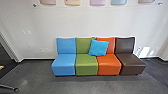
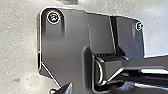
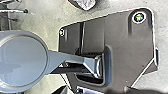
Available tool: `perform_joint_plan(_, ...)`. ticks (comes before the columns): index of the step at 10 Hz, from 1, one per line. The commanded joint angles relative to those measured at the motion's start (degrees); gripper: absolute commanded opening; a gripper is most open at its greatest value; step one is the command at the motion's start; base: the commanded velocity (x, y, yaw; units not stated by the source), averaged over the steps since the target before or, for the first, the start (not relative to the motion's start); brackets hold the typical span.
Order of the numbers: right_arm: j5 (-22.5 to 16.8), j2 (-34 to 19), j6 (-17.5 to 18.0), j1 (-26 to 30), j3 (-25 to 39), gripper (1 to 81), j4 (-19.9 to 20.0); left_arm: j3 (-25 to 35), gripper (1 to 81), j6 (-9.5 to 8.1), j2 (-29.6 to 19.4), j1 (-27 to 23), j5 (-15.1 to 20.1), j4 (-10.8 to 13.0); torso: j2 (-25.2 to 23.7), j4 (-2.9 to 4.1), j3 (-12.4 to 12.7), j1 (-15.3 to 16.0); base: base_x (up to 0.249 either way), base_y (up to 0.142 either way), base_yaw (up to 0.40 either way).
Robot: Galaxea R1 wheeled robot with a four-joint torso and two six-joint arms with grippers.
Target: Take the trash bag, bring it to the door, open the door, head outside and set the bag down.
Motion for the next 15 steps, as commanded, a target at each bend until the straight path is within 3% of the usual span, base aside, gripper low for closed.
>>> perform_joint_plan(1,-2.92,-4.22,0.85,3.29,3.28,81.1,0.61,0.22,81.1,0.06,-1.25,-2.50,3.98,-1.17,-5.67,0.00,-5.30,3.65,0.000,0.000,0.000)
perform_joint_plan(2,-2.92,-5.36,1.55,4.08,4.25,81.1,0.61,0.13,81.1,0.05,-1.42,-2.94,3.98,-1.51,-7.80,0.00,-7.19,5.03,0.000,0.000,0.000)
perform_joint_plan(4,-3.19,-8.08,2.26,6.02,6.44,81.1,0.78,0.13,81.1,0.05,-1.51,-4.52,4.24,-2.75,-11.63,0.00,-5.40,7.45,0.000,0.000,0.000)
perform_joint_plan(7,-3.36,-9.93,2.26,7.60,8.65,81.1,1.84,0.04,81.1,0.05,-1.43,-6.72,4.33,-3.62,-16.72,0.00,-6.47,10.80,0.000,0.000,0.000)
perform_joint_plan(15,-3.36,-10.10,2.26,7.52,8.74,81.1,2.28,0.04,81.1,0.05,-1.34,-9.80,7.32,-4.77,-33.42,0.00,-6.51,21.24,0.000,0.000,0.000)
